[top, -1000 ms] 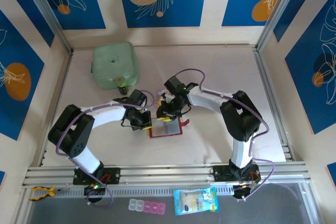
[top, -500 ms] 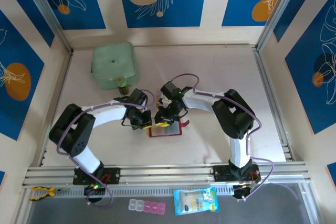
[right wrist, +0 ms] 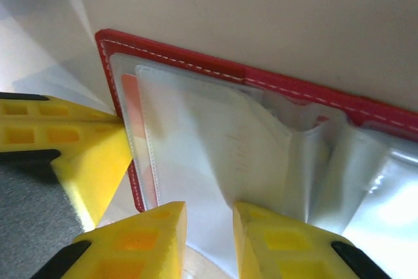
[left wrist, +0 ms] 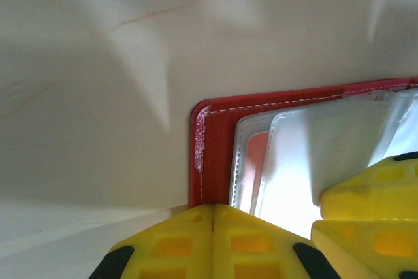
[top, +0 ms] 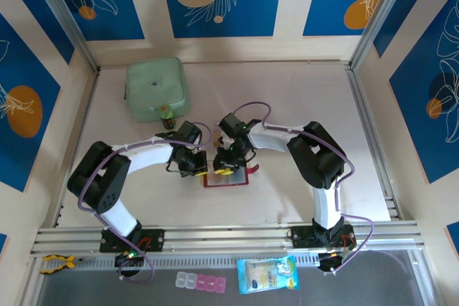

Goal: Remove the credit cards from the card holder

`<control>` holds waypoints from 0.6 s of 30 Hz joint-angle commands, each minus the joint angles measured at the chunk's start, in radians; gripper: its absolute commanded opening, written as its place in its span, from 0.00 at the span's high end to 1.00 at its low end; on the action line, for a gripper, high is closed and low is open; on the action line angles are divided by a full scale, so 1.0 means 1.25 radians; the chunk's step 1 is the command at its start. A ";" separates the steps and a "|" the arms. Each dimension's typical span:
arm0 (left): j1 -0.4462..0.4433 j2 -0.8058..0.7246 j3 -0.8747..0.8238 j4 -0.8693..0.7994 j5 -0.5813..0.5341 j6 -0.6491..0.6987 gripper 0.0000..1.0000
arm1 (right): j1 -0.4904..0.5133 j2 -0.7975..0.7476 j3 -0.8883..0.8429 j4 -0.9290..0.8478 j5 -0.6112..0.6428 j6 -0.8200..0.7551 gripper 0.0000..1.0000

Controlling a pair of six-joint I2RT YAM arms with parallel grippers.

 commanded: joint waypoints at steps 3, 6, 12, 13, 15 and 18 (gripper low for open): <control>-0.005 0.018 0.008 -0.030 0.001 0.017 1.00 | 0.001 -0.014 -0.016 -0.060 0.046 -0.020 0.73; -0.004 0.013 0.006 -0.032 -0.002 0.016 1.00 | -0.003 -0.023 -0.023 -0.063 0.045 -0.025 0.73; -0.004 0.004 0.006 -0.035 -0.006 0.017 1.00 | -0.009 -0.038 -0.045 -0.044 0.033 -0.037 0.73; -0.004 0.002 0.007 -0.037 -0.008 0.017 1.00 | -0.011 -0.041 -0.049 -0.039 0.029 -0.038 0.74; -0.004 0.001 0.010 -0.038 -0.008 0.017 1.00 | -0.015 -0.047 -0.058 -0.026 0.019 -0.040 0.74; -0.004 -0.007 0.022 -0.044 -0.012 0.022 1.00 | -0.022 -0.060 -0.086 0.014 -0.006 -0.037 0.74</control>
